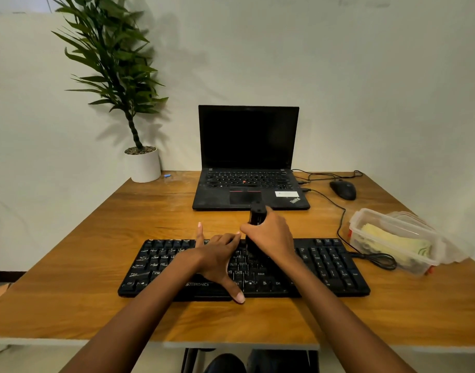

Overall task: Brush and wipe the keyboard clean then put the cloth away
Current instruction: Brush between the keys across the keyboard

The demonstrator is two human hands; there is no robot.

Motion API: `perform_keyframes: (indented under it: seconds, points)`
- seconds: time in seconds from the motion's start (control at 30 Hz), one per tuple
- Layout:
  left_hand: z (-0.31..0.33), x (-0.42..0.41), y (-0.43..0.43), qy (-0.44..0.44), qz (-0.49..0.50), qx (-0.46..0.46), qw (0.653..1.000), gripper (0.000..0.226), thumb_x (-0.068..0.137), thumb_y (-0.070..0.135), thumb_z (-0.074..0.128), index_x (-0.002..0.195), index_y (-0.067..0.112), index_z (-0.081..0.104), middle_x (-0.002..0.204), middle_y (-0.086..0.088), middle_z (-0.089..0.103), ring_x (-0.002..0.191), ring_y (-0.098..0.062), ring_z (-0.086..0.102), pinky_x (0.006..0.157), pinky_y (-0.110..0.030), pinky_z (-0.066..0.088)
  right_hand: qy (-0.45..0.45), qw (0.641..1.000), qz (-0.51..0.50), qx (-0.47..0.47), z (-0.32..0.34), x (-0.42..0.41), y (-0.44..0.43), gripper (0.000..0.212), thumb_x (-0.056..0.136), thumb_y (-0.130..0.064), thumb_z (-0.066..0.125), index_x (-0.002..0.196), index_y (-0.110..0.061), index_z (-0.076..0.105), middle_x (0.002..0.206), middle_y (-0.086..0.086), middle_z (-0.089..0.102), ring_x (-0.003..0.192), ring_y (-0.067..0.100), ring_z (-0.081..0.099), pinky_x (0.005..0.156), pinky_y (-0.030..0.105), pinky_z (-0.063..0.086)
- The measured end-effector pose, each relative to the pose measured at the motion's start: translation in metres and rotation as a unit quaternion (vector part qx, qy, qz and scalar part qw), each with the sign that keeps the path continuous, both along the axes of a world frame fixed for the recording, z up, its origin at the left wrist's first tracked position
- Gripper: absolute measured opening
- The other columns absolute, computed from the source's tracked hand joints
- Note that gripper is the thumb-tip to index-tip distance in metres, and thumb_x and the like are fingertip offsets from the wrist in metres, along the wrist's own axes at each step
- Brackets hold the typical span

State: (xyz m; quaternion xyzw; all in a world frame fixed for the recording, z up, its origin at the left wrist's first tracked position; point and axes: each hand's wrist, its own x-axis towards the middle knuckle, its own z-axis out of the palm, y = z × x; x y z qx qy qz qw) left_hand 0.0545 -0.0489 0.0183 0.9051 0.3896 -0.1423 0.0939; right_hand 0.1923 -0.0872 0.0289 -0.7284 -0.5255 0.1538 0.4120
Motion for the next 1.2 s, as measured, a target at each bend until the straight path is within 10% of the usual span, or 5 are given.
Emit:
perform_keyframes:
  seconds: [0.73, 0.9, 1.03, 1.2]
  points:
    - [-0.004, -0.011, -0.008, -0.052, 0.001, 0.024, 0.998, 0.129, 0.066, 0.071, 0.065, 0.147, 0.017, -0.02, 0.159, 0.0, -0.01, 0.144, -0.017, -0.015, 0.092, -0.062, -0.035, 0.072, 0.996, 0.052, -0.029, -0.007, 0.0, -0.035, 0.022, 0.069, -0.034, 0.067, 0.071, -0.02, 0.049, 0.066, -0.002, 0.056, 0.061, 0.016, 0.056, 0.058, 0.036, 0.048]
    - [-0.019, -0.059, -0.017, -0.21, 0.035, 0.134, 0.968, 0.125, 0.041, 0.102, 0.015, 0.143, 0.034, -0.012, 0.148, 0.016, -0.004, 0.134, -0.002, -0.01, 0.083, -0.039, -0.047, 0.176, 0.983, 0.04, 0.03, -0.007, 0.012, -0.043, 0.027, 0.077, -0.023, 0.071, 0.088, -0.002, 0.057, 0.081, 0.01, 0.063, 0.07, 0.017, 0.061, 0.058, 0.026, 0.049]
    - [-0.039, -0.113, -0.013, -0.386, 0.16, 0.232, 0.878, 0.096, 0.067, 0.091, 0.015, 0.138, 0.031, 0.036, 0.142, 0.001, 0.045, 0.129, -0.009, 0.038, 0.114, -0.046, -0.017, 0.208, 0.975, 0.021, 0.069, -0.01, 0.019, -0.046, 0.02, 0.079, -0.021, 0.07, 0.079, -0.01, 0.053, 0.08, 0.009, 0.062, 0.068, 0.017, 0.06, 0.049, 0.021, 0.041]
    - [-0.053, -0.127, -0.026, -0.442, 0.191, 0.21, 0.851, 0.096, 0.063, 0.088, 0.04, 0.137, 0.027, 0.044, 0.142, 0.014, 0.037, 0.134, -0.009, 0.028, 0.115, -0.044, 0.008, 0.179, 0.979, 0.028, 0.095, -0.011, 0.004, -0.044, 0.022, 0.077, -0.021, 0.072, 0.073, -0.015, 0.051, 0.075, 0.006, 0.06, 0.069, 0.018, 0.061, 0.05, 0.023, 0.046]
